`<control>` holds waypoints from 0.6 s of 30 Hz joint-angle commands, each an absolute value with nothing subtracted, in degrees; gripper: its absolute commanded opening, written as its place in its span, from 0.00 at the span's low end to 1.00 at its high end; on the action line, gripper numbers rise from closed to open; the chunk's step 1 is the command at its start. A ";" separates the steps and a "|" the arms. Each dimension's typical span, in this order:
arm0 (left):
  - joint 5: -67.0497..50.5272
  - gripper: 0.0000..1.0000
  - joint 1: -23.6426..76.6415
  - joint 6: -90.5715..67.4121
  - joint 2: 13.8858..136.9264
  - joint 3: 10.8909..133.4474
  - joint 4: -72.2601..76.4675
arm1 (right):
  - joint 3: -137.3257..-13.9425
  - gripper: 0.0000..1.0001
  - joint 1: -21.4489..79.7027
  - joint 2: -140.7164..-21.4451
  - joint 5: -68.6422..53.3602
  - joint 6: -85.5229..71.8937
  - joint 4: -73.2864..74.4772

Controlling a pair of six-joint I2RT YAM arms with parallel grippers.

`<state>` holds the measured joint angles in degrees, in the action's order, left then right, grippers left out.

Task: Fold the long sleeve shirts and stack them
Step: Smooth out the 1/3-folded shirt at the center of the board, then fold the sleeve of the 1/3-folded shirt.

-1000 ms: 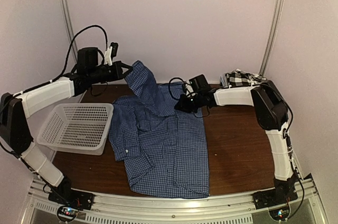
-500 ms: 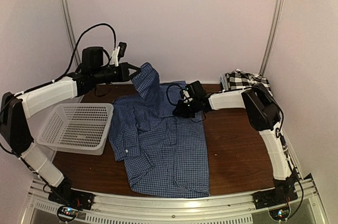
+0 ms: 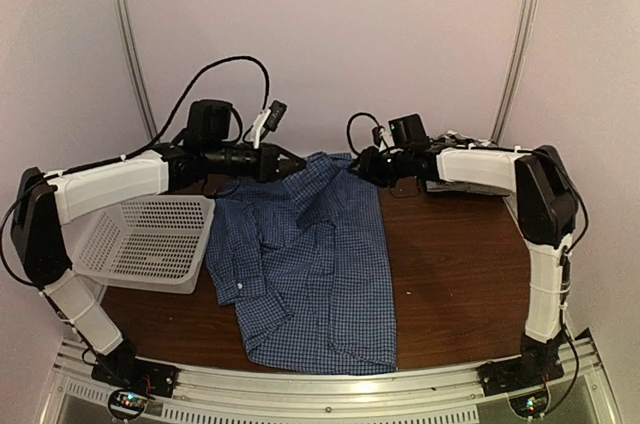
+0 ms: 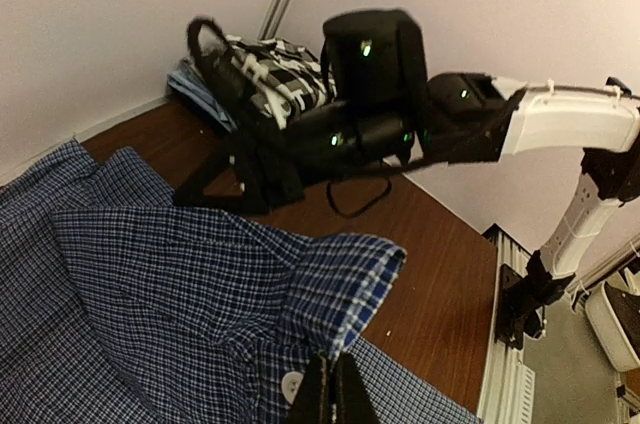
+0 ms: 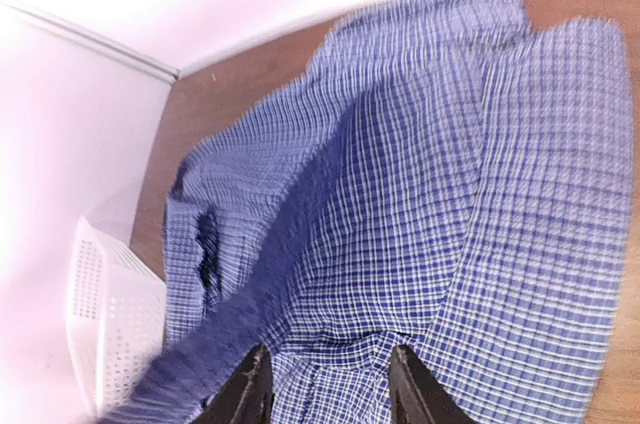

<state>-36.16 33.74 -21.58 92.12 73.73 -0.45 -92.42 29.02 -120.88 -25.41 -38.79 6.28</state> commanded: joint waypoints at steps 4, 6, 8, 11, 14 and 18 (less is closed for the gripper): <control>-40.14 0.00 41.66 -16.55 98.40 75.84 -8.34 | -84.62 0.45 24.08 -105.90 -17.72 -34.93 9.93; -39.54 0.00 44.06 -15.49 100.79 76.27 -10.95 | -82.15 0.45 23.91 -103.13 -16.13 -34.10 10.63; -39.78 0.00 45.84 -14.78 103.07 76.54 -12.81 | -79.55 0.47 23.91 -100.85 -15.46 -33.62 10.81; -40.16 0.00 48.00 -13.91 106.49 77.16 -15.16 | -76.01 0.47 23.97 -98.06 -15.06 -33.44 10.83; -39.81 0.00 49.94 -13.11 108.96 77.85 -16.91 | -73.42 0.47 23.98 -96.07 -14.57 -33.09 11.25; -40.42 0.00 51.43 -13.18 110.10 78.36 -17.00 | -71.02 0.47 24.07 -94.15 -14.38 -32.87 11.59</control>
